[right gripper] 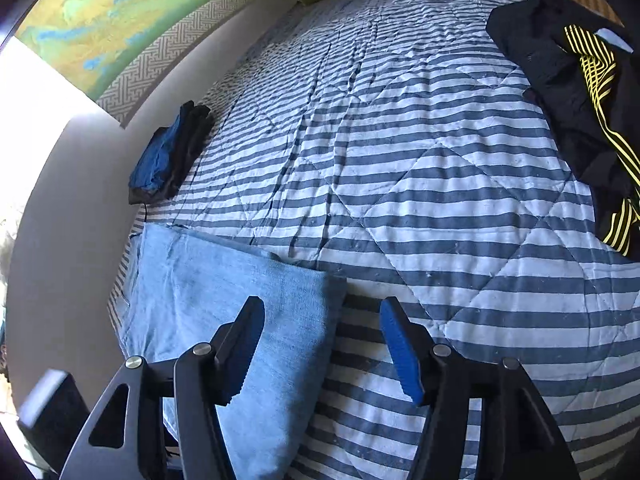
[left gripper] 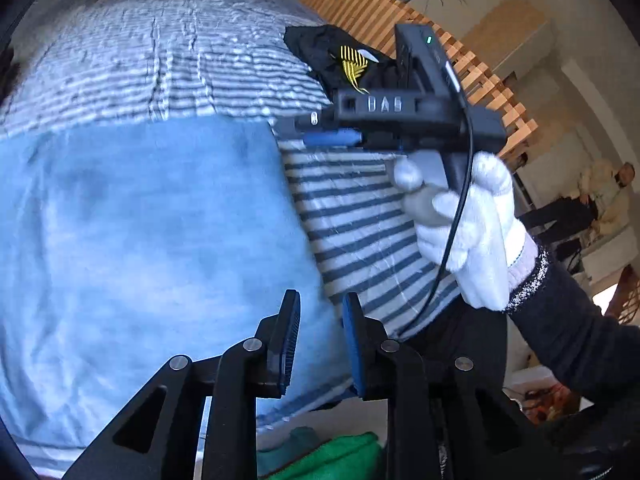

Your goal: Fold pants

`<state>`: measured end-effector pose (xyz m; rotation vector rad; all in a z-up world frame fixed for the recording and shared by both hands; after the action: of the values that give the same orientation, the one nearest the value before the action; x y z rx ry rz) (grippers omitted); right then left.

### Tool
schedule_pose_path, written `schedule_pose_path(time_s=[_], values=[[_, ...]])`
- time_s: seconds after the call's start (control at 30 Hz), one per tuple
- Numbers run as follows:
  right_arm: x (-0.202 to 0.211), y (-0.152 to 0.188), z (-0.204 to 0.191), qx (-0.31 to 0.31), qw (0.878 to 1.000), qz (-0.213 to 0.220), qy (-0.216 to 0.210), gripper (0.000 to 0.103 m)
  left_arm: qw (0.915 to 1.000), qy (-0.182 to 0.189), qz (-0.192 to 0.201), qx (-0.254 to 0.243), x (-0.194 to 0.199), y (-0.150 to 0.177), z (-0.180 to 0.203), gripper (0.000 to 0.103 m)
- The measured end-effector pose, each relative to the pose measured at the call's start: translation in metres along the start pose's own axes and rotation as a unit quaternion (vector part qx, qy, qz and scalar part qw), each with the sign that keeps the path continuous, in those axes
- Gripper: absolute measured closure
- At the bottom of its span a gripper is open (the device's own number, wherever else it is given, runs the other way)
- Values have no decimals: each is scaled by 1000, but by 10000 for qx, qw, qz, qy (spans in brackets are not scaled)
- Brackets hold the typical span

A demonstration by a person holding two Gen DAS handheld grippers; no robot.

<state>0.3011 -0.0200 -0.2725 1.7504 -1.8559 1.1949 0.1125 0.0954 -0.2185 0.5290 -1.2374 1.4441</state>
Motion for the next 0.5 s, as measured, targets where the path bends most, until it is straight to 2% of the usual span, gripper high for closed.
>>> schedule_pose_path(time_s=[0.13,0.17,0.2,0.23,0.27,0.33,0.43,0.5], values=[[-33,22,0,89,9996,-260,-21,48,9980,-466,102,-408,14,-68,-41,59],[-35,25,-3,132,9997,-169,-70,59,9979,-483,10,-441,10,-85,-50,59],[-34,30,-10,229,9996,-86,-172,67,9982,-400,-80,-449,5,-100,-57,59],[-32,35,-18,365,9990,12,-256,81,9985,-258,-238,-409,-4,-115,-64,58],[-28,37,-26,577,9980,187,-184,84,9986,-75,-415,-333,-13,-127,-69,58],[-17,40,-47,1198,9914,527,-53,88,9952,357,-907,-92,-37,-144,-77,58],[-10,47,-70,1813,9804,771,-45,93,9887,510,-1406,-76,-68,-148,-84,58],[-14,52,-71,1945,9778,784,-14,93,9840,714,-1628,-130,-76,-148,-83,58]])
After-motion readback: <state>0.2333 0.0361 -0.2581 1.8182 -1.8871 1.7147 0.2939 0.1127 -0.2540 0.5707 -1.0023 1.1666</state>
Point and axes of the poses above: each gripper's, at about its wrist camera, not at the fingertips, and x roughly against the way its jaws point, z to its right, y to its underside, the point moved 10 cm from there along -x, roughly the way its jaws point, and after that the axes turned 7 degrees about -y, right-handed, at the moved point
